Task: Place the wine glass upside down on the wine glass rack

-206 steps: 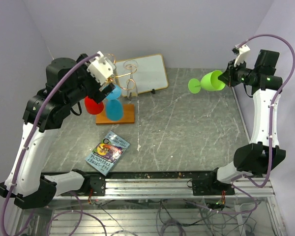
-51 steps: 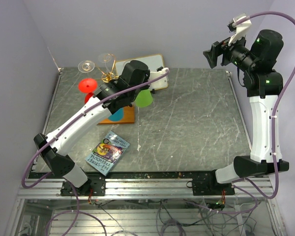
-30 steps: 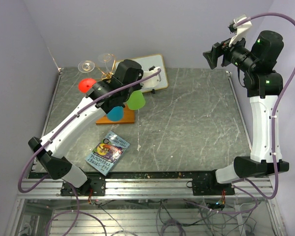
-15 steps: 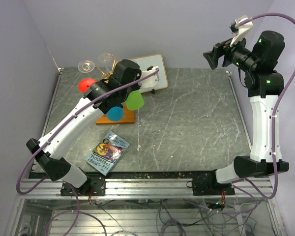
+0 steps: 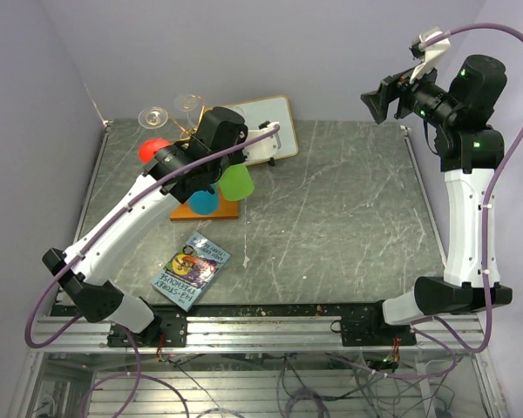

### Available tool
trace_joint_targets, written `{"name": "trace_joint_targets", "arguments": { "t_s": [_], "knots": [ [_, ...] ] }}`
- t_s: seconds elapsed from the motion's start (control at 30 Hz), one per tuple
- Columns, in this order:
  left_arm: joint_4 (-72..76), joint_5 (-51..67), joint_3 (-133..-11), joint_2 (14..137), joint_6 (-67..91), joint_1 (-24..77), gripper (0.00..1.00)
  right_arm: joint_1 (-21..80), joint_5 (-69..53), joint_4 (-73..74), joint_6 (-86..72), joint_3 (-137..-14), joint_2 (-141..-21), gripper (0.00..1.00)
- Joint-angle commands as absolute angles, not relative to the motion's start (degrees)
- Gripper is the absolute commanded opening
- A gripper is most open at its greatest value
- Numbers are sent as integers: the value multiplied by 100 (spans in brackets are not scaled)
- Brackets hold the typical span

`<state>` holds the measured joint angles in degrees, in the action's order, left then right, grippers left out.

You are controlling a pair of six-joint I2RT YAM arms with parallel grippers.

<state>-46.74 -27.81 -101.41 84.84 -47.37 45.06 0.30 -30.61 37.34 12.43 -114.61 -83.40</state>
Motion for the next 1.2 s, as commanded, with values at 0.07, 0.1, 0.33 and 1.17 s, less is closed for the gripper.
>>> {"name": "trace_joint_targets", "arguments": {
  "t_s": [0.07,0.1,0.33,1.17],
  "knots": [
    [-4862,-2572,-10204,8297,-4818,4515,7,-55,-3178,3585,1142,-11401,-8218,83],
    [-4872,-2555,-10204,8297,-4833,4513,7,-65,-3181,3583,1143,-11401,-8210,83],
    [-4973,-2447,-10284,8280,-4926,4543,7,-96,-3238,3555,1109,-11374,-8216,83],
    [-5288,-2154,-10484,8271,-5156,4649,7,-145,-3284,3535,1090,-11338,-8244,83]
  ]
}}
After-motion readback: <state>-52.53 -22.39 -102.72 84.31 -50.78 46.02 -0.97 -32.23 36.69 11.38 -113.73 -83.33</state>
